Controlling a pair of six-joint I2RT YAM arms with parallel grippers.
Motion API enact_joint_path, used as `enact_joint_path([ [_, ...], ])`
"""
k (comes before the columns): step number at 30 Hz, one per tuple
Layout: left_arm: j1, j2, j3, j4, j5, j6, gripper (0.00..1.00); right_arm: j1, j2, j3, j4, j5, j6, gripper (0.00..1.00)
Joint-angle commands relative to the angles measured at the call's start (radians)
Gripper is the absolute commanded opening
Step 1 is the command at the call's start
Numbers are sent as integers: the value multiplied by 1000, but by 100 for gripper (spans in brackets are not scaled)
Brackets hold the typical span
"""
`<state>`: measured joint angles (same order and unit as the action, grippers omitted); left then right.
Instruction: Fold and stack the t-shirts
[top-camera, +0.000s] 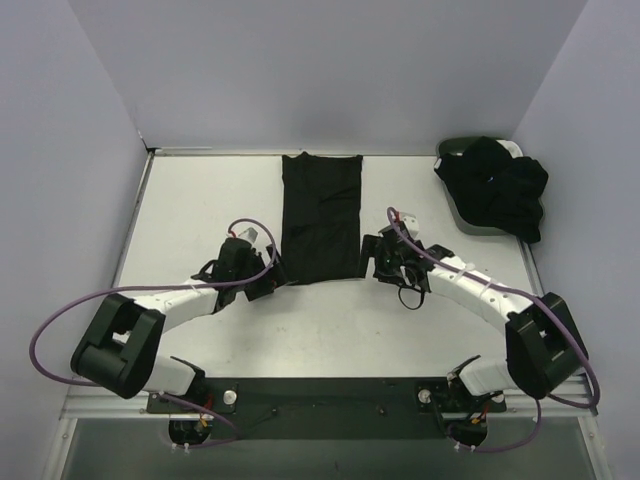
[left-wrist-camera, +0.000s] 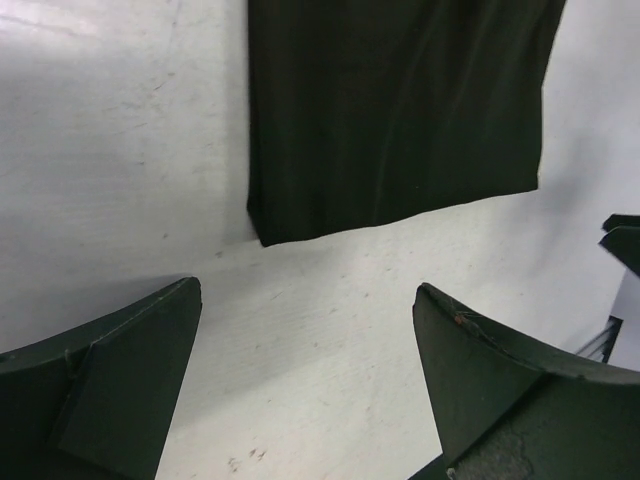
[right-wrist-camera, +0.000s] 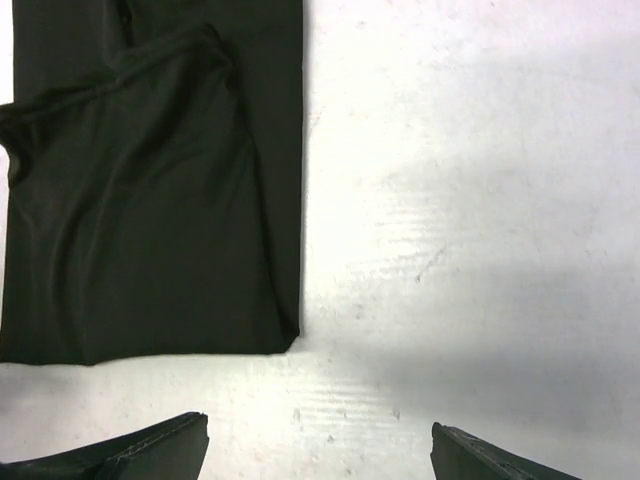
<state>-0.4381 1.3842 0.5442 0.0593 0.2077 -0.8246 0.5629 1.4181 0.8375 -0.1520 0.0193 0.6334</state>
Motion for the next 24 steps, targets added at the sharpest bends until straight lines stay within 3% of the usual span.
enact_joint_path([
  [1,-7,64,-33,148,45,-24,97,0,-113,-81,51,1,46,94],
  [10,-10,150,-44,171,32,-57,97,26,-166,-143,51,41,83,93],
  [16,-10,196,-47,182,-7,-76,88,41,-157,-163,74,41,98,92],
  [24,-10,257,-10,142,-37,-87,59,46,-169,-179,74,45,101,93],
])
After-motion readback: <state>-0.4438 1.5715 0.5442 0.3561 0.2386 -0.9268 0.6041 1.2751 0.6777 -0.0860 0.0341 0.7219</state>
